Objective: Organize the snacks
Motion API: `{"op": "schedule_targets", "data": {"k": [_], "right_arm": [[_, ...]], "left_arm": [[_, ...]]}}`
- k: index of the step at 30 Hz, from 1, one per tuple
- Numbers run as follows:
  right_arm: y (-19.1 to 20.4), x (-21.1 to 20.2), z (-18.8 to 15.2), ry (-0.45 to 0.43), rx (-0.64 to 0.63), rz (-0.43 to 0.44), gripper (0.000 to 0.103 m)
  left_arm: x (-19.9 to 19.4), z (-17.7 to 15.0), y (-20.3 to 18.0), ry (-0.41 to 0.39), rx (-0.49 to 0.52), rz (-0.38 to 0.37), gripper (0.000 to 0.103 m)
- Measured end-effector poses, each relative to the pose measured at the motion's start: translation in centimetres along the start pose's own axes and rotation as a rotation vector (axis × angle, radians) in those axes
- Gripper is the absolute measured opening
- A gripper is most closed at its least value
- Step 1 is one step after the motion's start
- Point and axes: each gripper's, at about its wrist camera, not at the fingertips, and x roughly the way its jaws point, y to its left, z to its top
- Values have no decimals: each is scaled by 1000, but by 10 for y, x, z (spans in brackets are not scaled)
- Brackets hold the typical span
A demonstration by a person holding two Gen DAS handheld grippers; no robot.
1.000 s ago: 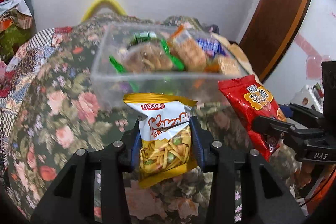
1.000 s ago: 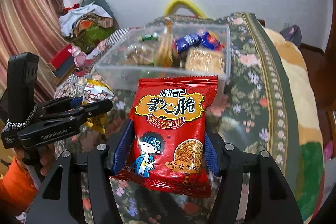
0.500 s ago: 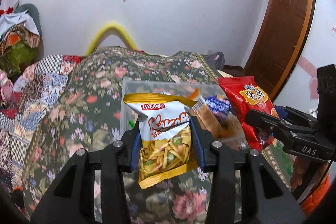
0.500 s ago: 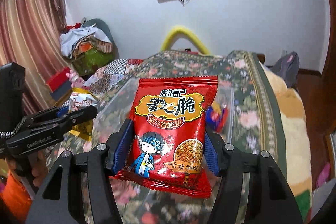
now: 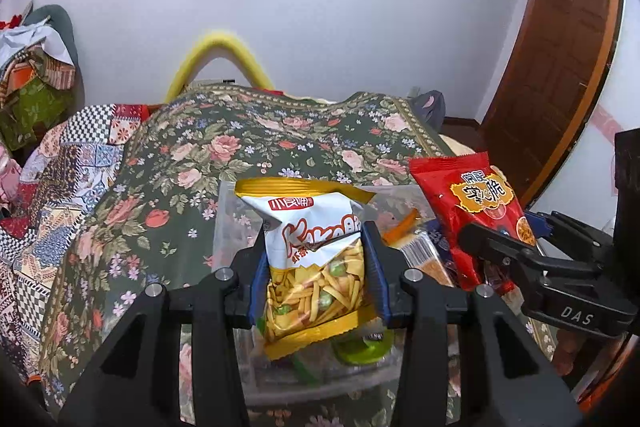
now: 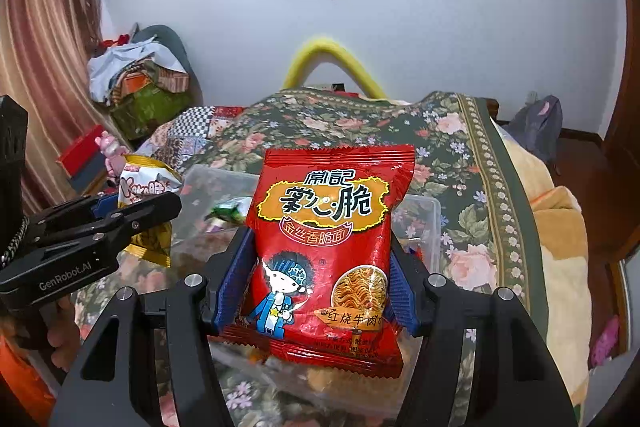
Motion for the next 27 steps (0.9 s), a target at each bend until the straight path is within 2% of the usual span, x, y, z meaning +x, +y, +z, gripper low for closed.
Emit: {"op": "schedule_targets", "data": {"k": [4,8,14,19,23,27], "right_arm": [[-9,6,-2,17,50,38,59],[-10,6,-2,40,40,56,64],[-7,-14,-1,17,11,26,69],[-1,-46,1,-33,-12,15,70],[9,-84,3,-99,-35,3,70],[23,-131,5,-184,-45,13,71]], "left_arm": [[15,0,2,32,8,26,43],[24,-2,9,81,-29,5,52],[-1,-3,11,54,-39,-7,53],[-50,-3,-4,-30,15,22,53],[-104,-5,-22,-144,52,43,53],[-161,-9,-40,-262,72,33,53]]}}
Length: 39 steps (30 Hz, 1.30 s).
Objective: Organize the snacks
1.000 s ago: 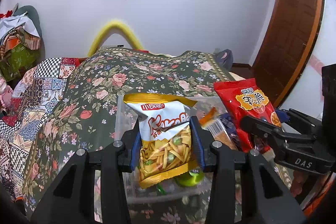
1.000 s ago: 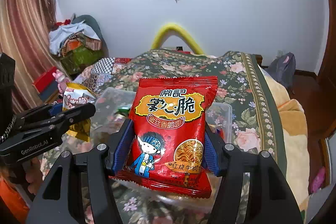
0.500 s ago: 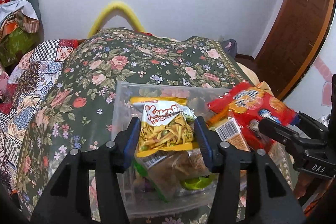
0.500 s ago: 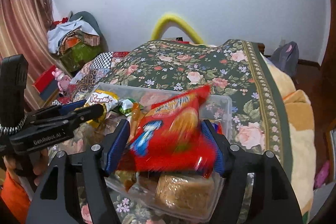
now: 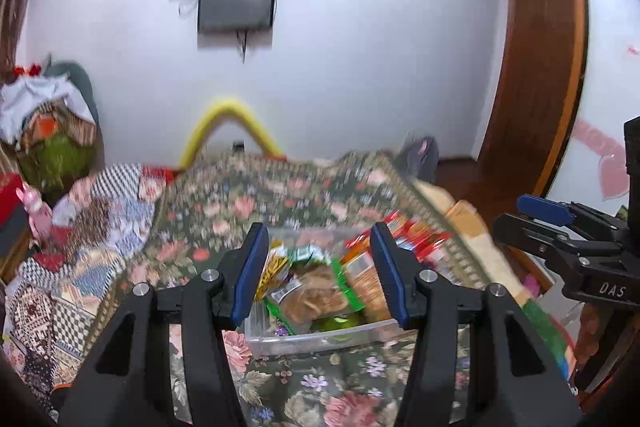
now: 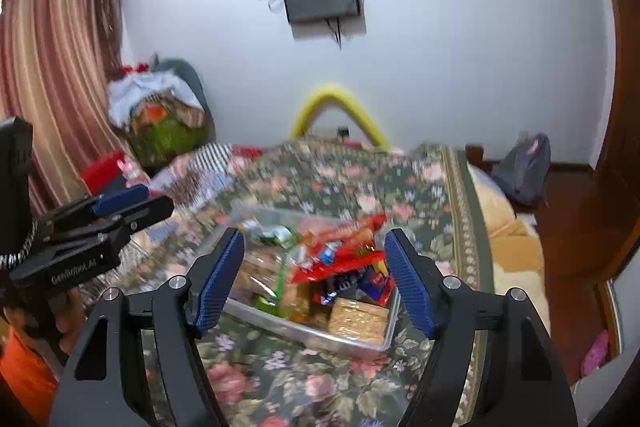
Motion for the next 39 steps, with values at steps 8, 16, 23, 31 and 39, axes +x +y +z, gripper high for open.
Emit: {"op": "schedule_targets", "data": {"k": [8,16,23,31,39], "right_arm": [[28,-81,5,-165,-16,9,76],[41,-104,-15,-203,-10,-26,103],[48,-107,-25,-206,-19,-59,103],[48,-116,-36,-211,-5,-79,103],[49,-117,-39,-214,-8,-85,103]], "left_arm": [[-90,4,-19,-169,-15,-9,72],[-127,-11,-30,-216,9,39,98],[-136,-25,-29,-213,-6,48,99],[-137,-36,-29,-191,-10,44,99],[-134,-42,-30,-180,2,46,99]]}}
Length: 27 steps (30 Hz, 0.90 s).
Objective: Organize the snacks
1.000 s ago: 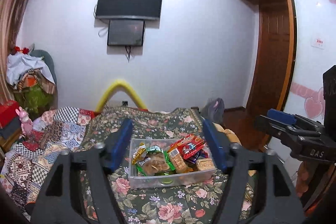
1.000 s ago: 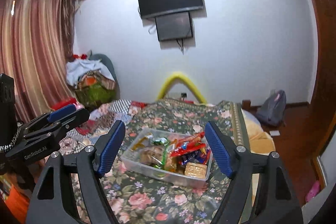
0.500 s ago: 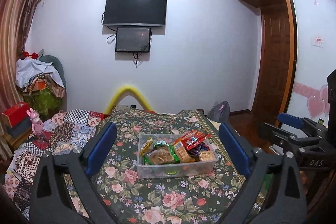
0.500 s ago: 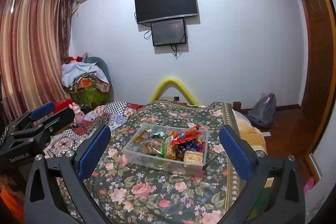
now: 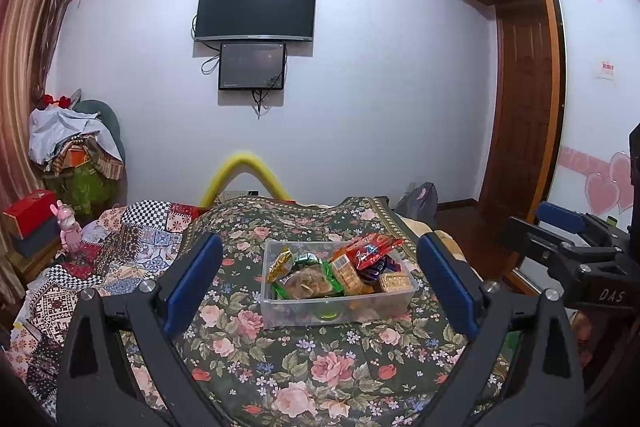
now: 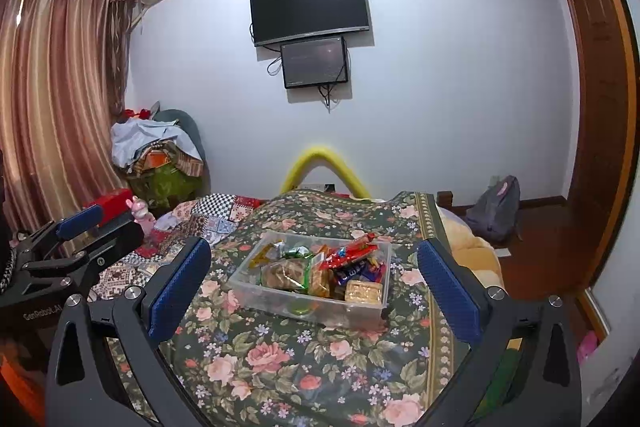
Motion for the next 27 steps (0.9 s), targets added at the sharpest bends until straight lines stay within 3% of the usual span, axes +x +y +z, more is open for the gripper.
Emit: {"op": "schedule_targets", "data": {"k": [27], "right_arm": [[0,-5,0,-46,-16,-56,103]], "left_arm": [[0,-1,-1,-3,-1,-16,99]]}}
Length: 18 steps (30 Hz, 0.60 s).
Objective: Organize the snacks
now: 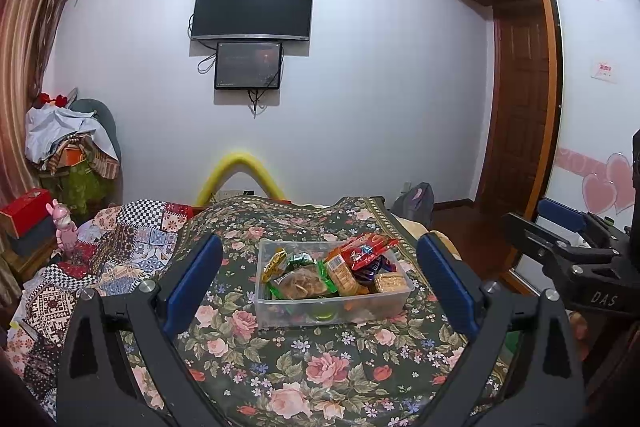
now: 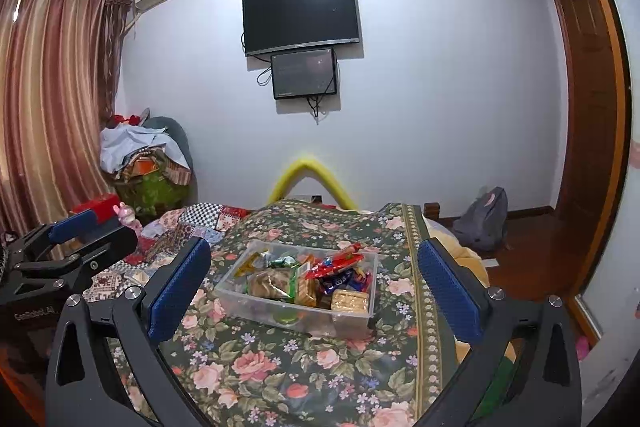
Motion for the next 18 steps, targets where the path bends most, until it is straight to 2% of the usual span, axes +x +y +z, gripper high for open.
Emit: {"op": "schedule_targets", "data": {"k": [18], "right_arm": [[6,-3,3,-29,-27,-20,103]], "left_arm": [[-4,1,-2,-13,0,-17,99]]}}
